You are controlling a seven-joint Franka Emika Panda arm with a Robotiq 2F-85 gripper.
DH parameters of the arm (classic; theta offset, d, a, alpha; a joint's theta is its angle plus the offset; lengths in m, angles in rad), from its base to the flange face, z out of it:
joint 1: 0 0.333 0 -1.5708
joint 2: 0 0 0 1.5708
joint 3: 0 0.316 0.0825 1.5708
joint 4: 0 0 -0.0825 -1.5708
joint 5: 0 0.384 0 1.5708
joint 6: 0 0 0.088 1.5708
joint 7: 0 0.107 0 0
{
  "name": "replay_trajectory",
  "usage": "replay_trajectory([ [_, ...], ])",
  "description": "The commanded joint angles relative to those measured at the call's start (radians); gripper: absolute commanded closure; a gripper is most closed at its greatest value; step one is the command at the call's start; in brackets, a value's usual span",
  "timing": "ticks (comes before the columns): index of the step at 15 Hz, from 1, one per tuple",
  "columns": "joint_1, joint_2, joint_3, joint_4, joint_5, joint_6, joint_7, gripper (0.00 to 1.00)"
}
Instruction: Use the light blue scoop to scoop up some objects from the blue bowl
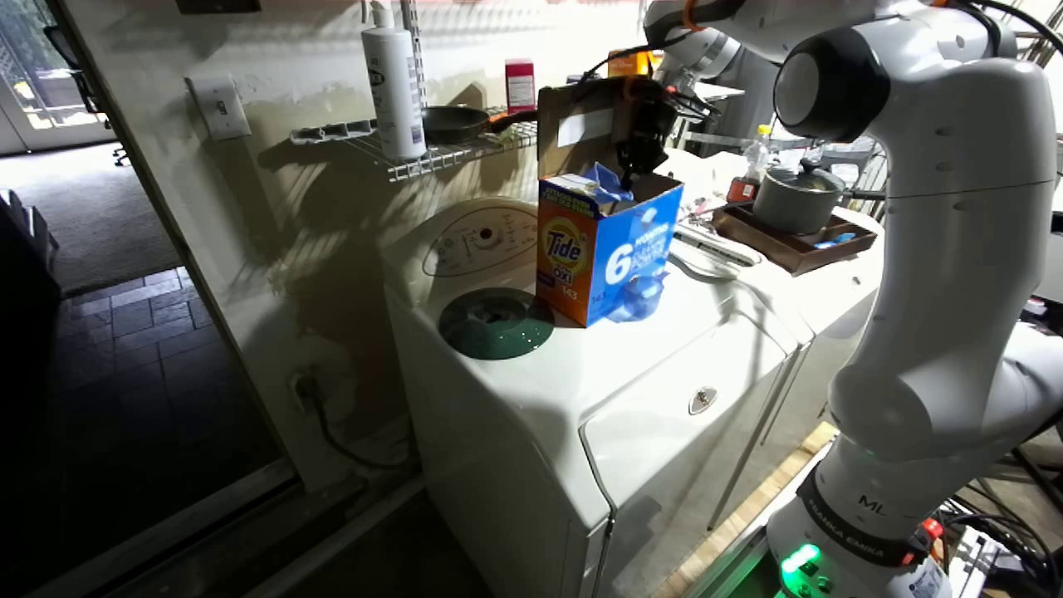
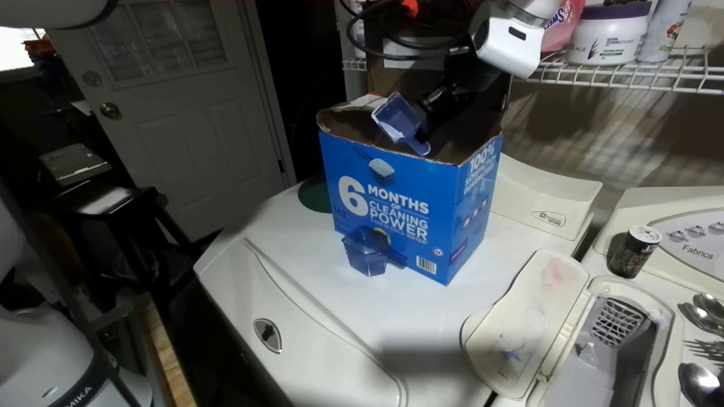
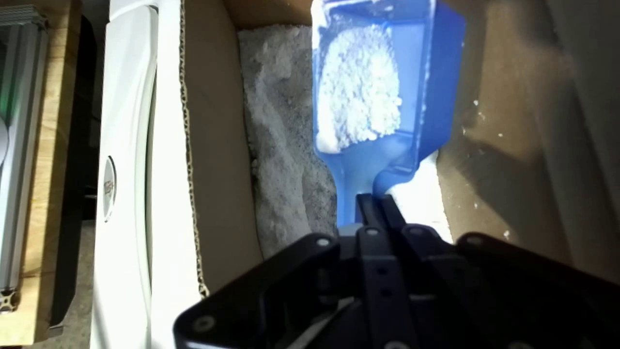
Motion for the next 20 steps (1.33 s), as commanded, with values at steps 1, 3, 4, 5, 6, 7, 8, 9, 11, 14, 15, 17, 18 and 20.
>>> replay_trajectory([
  [1,-0.007,0.063,0.002,0.136,-0.056,-0.095,0.036,0.99],
  [3,-0.009,0.087,0.003,0.182,-0.084,-0.133,0.034,0.99],
  [4,-0.008,0.100,0.003,0.208,-0.100,-0.151,0.036,0.99],
  [5,-0.007,0.109,0.004,0.233,-0.114,-0.171,0.037,0.99],
  [6,-0.004,0.119,0.005,0.261,-0.130,-0.190,0.035,0.99],
  [7,-0.003,0.125,0.007,0.284,-0.143,-0.205,0.030,0.99],
  [8,0.000,0.129,0.009,0.307,-0.157,-0.221,0.026,0.99],
  [9,0.002,0.132,0.010,0.330,-0.174,-0.234,0.021,0.99],
  [11,-0.001,0.140,0.008,0.376,-0.212,-0.268,0.007,0.99],
  [14,0.006,0.152,0.007,0.433,-0.281,-0.317,-0.003,0.99],
  [15,0.007,0.153,0.007,0.445,-0.298,-0.329,-0.009,0.99],
  [17,0.009,0.160,0.009,0.474,-0.324,-0.351,-0.015,0.99],
  [18,0.010,0.159,0.010,0.485,-0.333,-0.361,-0.022,0.99],
  [20,0.015,0.154,0.007,0.516,-0.335,-0.368,-0.033,0.99],
])
